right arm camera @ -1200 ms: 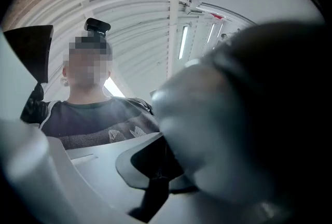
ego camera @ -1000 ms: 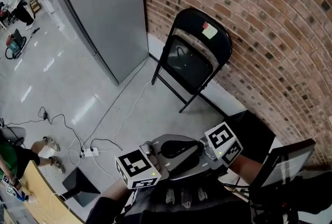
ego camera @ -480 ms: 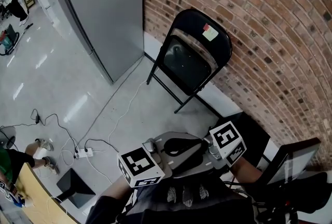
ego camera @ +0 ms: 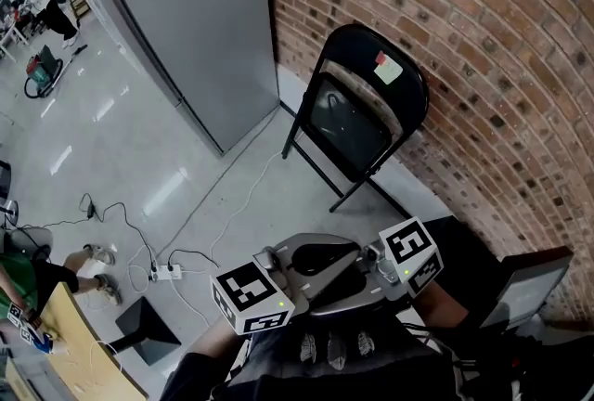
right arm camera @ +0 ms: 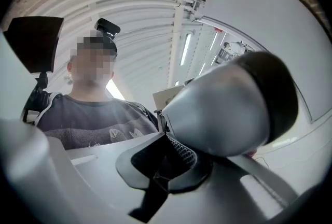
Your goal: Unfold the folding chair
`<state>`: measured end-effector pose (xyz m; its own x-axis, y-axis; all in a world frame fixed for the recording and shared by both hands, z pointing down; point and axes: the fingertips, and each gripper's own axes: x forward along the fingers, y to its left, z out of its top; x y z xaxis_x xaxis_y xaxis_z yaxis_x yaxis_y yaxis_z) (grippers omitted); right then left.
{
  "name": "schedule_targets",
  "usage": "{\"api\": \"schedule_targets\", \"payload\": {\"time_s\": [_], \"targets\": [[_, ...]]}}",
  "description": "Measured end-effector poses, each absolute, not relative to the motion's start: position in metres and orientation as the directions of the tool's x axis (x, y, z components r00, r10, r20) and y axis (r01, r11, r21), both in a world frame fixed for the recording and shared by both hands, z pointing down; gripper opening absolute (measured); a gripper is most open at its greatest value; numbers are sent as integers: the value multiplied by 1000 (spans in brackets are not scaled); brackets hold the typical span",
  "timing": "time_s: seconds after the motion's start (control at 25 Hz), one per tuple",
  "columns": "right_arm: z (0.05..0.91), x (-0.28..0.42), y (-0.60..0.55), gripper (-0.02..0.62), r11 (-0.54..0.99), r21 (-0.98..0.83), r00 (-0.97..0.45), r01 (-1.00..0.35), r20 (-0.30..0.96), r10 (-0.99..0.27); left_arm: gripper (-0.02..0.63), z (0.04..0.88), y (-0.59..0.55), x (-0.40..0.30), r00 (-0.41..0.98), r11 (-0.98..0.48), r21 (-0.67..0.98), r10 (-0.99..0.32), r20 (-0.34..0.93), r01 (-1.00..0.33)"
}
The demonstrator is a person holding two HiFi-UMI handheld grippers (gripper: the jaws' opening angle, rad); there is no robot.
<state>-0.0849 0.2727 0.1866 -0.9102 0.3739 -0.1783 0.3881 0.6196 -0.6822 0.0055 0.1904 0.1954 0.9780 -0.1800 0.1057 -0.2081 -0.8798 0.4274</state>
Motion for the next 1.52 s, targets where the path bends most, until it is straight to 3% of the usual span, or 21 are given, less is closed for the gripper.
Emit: {"api": "schedule_targets", "payload": {"time_s": [0.44,0.88,1.28,1.52], "targets": [[179,38,225,3,629,-624,-886,463,-319,336,0,200,144,127,964,-860,447,-166,208,-245],[183,128,199,3,572,-589,-821,570,-430,375,2,214,113,210,922,-837,424,-218,321,-346],[195,137,187,3,502,-608,-787,615,-441,432,2,231,97,211,882,-812,395,-285,376,-430],[202,100,175,3,523,-663,-841,535,-359,405,2,234,82,170,882,-796,403,-332,335,-452]]}}
